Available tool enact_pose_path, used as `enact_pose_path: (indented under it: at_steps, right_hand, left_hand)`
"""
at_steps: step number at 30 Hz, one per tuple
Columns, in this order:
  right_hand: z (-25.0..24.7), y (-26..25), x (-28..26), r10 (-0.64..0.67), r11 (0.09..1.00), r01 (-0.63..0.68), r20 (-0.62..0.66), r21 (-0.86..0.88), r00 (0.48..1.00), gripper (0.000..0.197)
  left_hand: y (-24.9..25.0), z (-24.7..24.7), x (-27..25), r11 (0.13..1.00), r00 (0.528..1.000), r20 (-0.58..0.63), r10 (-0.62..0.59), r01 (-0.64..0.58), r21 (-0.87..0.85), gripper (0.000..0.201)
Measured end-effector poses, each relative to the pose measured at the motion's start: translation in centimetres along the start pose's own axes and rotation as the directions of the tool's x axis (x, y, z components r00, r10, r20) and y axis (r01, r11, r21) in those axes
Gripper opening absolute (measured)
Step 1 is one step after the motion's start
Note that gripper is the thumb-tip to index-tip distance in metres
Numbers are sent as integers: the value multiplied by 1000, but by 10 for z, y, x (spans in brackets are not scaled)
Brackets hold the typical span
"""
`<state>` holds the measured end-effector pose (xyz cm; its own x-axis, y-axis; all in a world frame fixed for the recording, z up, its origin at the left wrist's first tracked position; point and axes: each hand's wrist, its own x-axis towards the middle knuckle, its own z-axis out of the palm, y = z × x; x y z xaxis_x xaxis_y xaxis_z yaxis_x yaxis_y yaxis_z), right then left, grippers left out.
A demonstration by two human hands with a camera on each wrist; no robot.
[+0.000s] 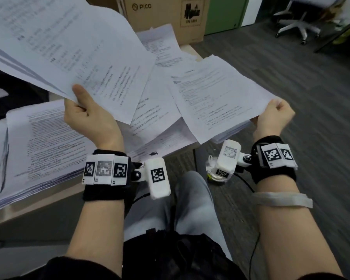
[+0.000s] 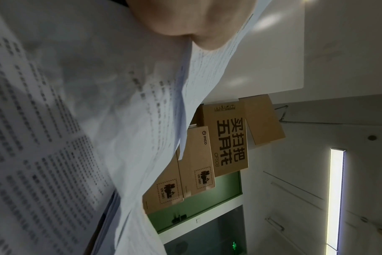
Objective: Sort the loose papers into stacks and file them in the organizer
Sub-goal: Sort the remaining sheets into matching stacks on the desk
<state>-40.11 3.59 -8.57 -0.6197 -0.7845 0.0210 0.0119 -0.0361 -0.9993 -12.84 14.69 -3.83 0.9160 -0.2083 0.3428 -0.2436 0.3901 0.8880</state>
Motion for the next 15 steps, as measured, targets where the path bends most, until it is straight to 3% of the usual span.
enact_pose_path:
  at_steps: [4,8,15]
  right_hand:
    - [-3,0,19,-58,992,59,9,-111,998,25]
    - [-8,4,33,-153,954,165,65,-249,986,29]
    - [-10,7,33,-141,929,168,105,-328,984,35]
  left_hand:
    - [-2,16,-10,1000,1000,12,-19,19,-11,42]
    - [-5,25,-11,999,1000,22,-19,20,-32,43]
    - [4,32,-18,994,1000,8,30,-29,-103,36]
